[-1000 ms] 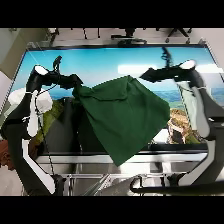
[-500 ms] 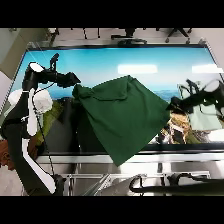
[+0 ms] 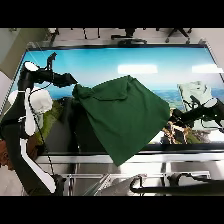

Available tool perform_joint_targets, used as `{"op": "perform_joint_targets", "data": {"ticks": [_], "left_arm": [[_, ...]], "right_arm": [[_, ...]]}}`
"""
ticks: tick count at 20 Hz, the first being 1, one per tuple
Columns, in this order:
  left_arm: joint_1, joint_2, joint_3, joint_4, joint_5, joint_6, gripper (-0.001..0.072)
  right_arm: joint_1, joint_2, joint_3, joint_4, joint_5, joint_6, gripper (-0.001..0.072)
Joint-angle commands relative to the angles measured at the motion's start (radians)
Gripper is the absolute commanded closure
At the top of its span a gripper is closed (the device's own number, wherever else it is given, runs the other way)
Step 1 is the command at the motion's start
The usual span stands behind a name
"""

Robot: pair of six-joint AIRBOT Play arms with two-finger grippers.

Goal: Fold the shirts.

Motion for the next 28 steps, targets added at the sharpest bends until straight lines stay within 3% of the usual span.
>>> {"op": "perform_joint_targets", "data": {"ticks": [1,4,5,7,9,13,18,19,20,21,23,28], "left_arm": [[-0.003,0.000,-0.030,0.001,0.009,0.088,0.0150],[-0.029,-0.006,-0.045,0.002,0.066,0.113,0.0149],[-0.035,-0.010,-0.045,0.002,0.085,0.113,0.0150],[-0.043,-0.010,-0.045,0.001,0.103,0.112,0.0150],[-0.043,-0.010,-0.031,0.001,0.093,0.111,0.0149],[-0.043,-0.009,-0.002,0.001,0.002,0.107,0.0150],[-0.043,-0.007,-0.083,0.000,-0.117,0.081,0.0150],[-0.043,-0.007,-0.098,0.001,-0.145,0.081,0.0149],[-0.043,-0.007,-0.108,0.000,-0.165,0.081,0.0149],[-0.043,-0.007,-0.110,0.002,-0.188,0.081,0.0149],[-0.043,-0.007,-0.103,0.002,-0.227,0.081,0.0149],[-0.043,-0.005,-0.098,0.049,-0.289,0.081,0.0150]], "right_arm": [[-0.004,-0.088,-0.009,0.135,-0.037,-0.112,0.0301],[-0.004,-0.129,-0.007,0.318,-0.101,-0.252,0.0304],[-0.004,-0.138,-0.002,0.364,-0.130,-0.286,0.0335],[-0.004,-0.161,0.031,0.475,-0.180,-0.383,0.0585],[-0.003,-0.202,0.116,0.567,-0.199,-0.465,0.0688],[-0.004,-0.384,0.461,0.580,-0.212,-0.465,0.0689],[0.044,-0.716,0.971,0.580,-0.149,-0.356,0.0688],[0.058,-0.749,1.020,0.580,-0.143,-0.343,0.0651],[0.069,-0.764,1.047,0.579,-0.140,-0.343,0.0515],[0.071,-0.762,1.049,0.579,-0.139,-0.343,0.0447],[0.046,-0.744,1.050,0.578,-0.098,-0.326,0.0440],[-0.111,-0.663,1.048,0.481,0.206,-0.195,0.0440]]}}
